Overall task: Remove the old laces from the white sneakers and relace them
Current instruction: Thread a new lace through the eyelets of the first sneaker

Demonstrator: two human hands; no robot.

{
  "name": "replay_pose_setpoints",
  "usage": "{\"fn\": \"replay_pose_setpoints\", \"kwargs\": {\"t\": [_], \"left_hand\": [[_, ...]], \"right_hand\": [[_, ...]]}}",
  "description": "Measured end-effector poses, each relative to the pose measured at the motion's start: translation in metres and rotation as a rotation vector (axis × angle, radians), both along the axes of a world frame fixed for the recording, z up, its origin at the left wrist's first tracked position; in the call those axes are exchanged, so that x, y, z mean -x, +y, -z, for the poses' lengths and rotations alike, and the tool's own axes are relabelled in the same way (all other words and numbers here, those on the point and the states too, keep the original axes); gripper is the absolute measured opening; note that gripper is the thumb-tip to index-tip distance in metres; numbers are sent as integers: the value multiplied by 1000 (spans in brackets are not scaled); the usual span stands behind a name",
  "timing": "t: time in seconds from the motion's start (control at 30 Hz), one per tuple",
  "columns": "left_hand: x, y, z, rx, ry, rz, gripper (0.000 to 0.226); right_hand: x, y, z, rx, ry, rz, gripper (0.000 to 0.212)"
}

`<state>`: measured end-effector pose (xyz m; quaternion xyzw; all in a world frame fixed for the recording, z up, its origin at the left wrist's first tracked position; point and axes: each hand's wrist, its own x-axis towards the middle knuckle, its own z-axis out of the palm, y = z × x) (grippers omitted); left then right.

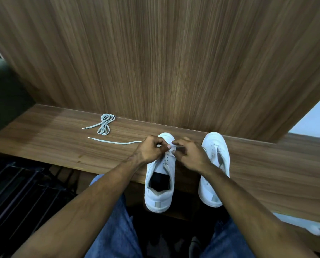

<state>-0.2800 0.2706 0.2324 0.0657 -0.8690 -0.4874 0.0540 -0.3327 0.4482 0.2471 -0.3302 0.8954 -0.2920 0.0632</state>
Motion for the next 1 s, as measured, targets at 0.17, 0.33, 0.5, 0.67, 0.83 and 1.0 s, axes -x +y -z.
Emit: {"fn": "replay_pose_setpoints", "kwargs": {"t": [0.17, 0.33, 0.5, 0.67, 0.83, 1.0], "left_hand": [[-4, -3, -2, -57, 8, -43, 18], [-12, -11, 4, -153, -25, -67, 17], [-8, 2, 6, -184, -15, -46, 16], [-10, -2, 19, -145, -57, -130, 15], [-19, -8, 29, -42, -238, -168, 15], [-18, -5, 21, -43, -275, -219, 27]], "right_hand": [[4, -3, 5, -9, 75, 107, 18], [13, 14, 11, -72, -36, 149, 16], [1, -8, 8, 75, -123, -32, 29], [-2, -21, 19, 176, -111, 107, 16], [-5, -20, 26, 203, -225, 190, 15], [-15, -29, 24, 127, -225, 181, 13]]}}
